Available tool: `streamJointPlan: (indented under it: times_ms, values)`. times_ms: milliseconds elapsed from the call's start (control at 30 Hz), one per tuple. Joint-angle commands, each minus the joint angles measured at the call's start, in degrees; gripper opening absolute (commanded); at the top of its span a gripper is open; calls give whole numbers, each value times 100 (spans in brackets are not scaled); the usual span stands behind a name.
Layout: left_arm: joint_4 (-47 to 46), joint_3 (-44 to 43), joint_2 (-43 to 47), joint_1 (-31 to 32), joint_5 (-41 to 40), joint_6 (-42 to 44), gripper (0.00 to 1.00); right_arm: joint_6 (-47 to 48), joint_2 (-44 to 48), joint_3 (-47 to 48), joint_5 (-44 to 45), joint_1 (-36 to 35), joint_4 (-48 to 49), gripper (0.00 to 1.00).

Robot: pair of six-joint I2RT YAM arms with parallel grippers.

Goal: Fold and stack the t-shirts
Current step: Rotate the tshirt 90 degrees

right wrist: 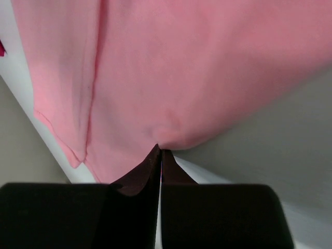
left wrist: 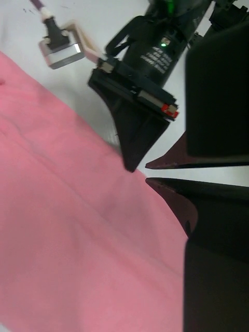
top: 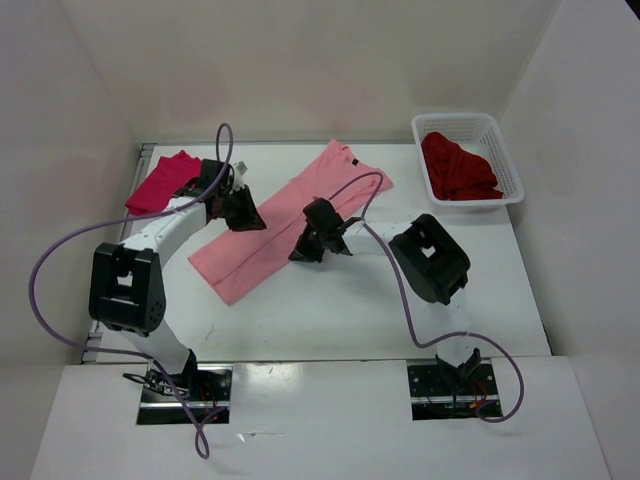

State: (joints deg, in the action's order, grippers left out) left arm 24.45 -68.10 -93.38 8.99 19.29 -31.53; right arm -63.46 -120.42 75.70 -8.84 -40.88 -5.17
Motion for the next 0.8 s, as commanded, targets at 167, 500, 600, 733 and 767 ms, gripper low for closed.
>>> streamJointPlan:
  times_ms: [167,500,600,733,767]
  values:
    - [-239,-1310,-1285,454,-179,190,38,1669,1766,-1793,-275,747,-984,0]
    - [-414,-3534,-3666,507,233,139,67,2664,2672,-2254,-267,1364,-2717,0]
    - [-283,-4377,-4299,621,391,138,64,2891,2725,-2087,-338,1513,-2875,12]
    - [-125,-5308,-5065,770,646,85,58,3032,2901,-2024,-416,1636,-2928,34]
    - [-46,-5519,-5224,849,707,85,56,3033,2901,-2024,-495,1688,-2876,34]
